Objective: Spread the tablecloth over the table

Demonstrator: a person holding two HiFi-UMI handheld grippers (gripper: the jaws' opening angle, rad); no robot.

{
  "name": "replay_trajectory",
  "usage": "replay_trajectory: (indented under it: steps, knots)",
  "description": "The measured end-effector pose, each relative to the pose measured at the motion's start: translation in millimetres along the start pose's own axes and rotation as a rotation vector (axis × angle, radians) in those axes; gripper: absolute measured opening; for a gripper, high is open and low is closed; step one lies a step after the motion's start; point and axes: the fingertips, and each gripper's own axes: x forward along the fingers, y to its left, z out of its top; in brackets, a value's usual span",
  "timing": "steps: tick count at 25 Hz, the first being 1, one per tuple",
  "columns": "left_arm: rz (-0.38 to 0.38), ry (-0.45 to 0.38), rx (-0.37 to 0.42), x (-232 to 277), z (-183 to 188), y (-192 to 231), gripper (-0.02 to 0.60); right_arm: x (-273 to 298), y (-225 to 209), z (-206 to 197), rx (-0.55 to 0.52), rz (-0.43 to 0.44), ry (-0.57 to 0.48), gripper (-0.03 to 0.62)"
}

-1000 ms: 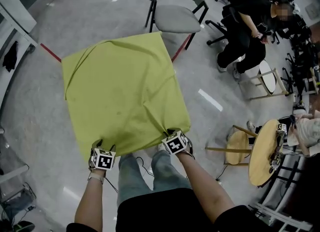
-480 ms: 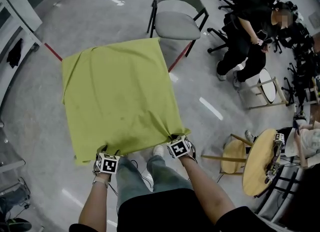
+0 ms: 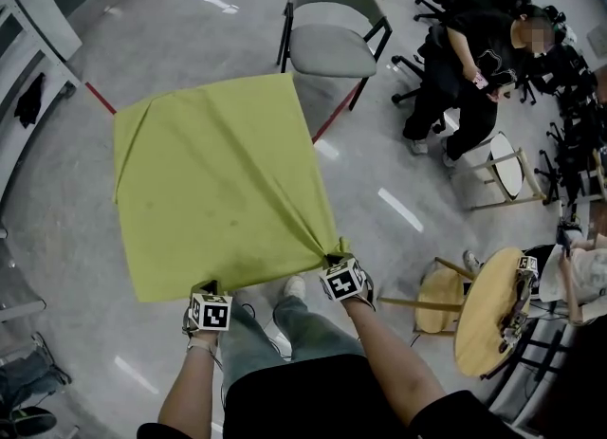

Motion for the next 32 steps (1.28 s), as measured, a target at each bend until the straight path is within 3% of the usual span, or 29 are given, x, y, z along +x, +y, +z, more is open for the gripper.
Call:
replay_trajectory:
  steps: [4, 9, 14, 20, 24, 29, 32]
  knots:
    - [-0.035, 0.015, 0.016, 2, 3, -15, 0.011, -2, -13, -6, 0.028, -0.01, -0.009, 0.017]
    - [-0.08, 0.034, 0.108, 2, 10, -38, 0.011, -8, -32, -15, 0.058, -0.03, -0.013, 0.018]
    - [-0.096, 0.036, 0.089, 3, 10, -47, 0.011, -8, -39, -23, 0.068, -0.027, -0.018, 0.018]
    - [-0.047, 0.009, 0.014, -5, 4, -21, 0.012, -11, -40, -20, 0.132, -0.038, -0.058, 0.036]
    - [-0.033, -0.01, -0.012, -11, 1, 2, 0.021, -17, -34, -10, 0.142, -0.029, -0.093, 0.08]
    - [-0.02, -0.019, -0.025, -15, 2, 29, 0.13, -16, -20, 8, 0.123, -0.017, -0.101, 0.109]
    - [-0.001, -0.027, -0.019, -18, 4, 46, 0.143, -14, -4, 18, 0.093, -0.006, -0.094, 0.115]
